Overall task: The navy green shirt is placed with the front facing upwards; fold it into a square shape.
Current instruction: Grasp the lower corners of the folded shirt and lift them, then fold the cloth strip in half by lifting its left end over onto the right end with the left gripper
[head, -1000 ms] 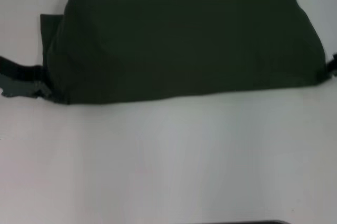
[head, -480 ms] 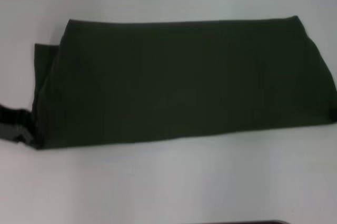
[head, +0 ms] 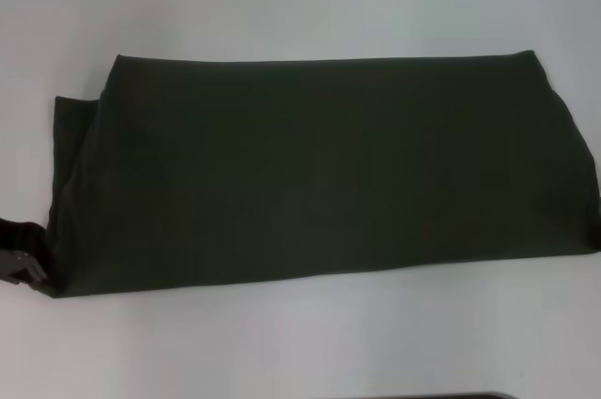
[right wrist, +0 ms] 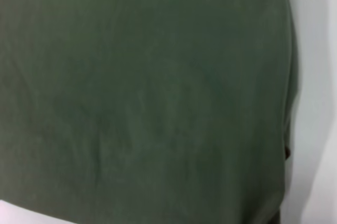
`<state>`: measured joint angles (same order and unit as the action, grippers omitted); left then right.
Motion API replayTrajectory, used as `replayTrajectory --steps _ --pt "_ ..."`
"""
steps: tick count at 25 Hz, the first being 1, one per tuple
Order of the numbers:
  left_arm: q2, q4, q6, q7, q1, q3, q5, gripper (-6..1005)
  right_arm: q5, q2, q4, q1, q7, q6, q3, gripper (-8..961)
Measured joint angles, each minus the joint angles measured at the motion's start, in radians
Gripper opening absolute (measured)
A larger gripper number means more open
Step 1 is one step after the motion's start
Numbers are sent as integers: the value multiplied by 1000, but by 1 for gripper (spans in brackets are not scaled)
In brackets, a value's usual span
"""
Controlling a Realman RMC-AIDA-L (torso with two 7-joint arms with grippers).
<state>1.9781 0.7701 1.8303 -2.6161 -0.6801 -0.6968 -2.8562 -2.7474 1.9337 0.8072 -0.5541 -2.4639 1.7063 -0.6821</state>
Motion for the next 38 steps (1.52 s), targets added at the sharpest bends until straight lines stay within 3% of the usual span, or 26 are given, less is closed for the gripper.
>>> replayTrajectory --steps 17,25,27,34,36,38 --pt "-1 4 3 -14 5 1 0 153 2 5 -2 4 -7 -3 8 11" --pt "-4 120 -5 -54 52 15 0 162 8 -5 6 0 -11 -3 19 18" --pt "-4 120 -5 -54 52 15 0 230 8 -10 10 -3 -12 -1 32 20" --pt "-23 227 8 -63 43 43 7 483 34 -63 53 -10 0 42 150 401" --pt "-28 242 10 -54 29 68 29 566 150 -85 63 -11 35 66 204 490" --pt "-31 239 11 -40 15 83 69 608 209 -89 61 -9 51 67 219 569"
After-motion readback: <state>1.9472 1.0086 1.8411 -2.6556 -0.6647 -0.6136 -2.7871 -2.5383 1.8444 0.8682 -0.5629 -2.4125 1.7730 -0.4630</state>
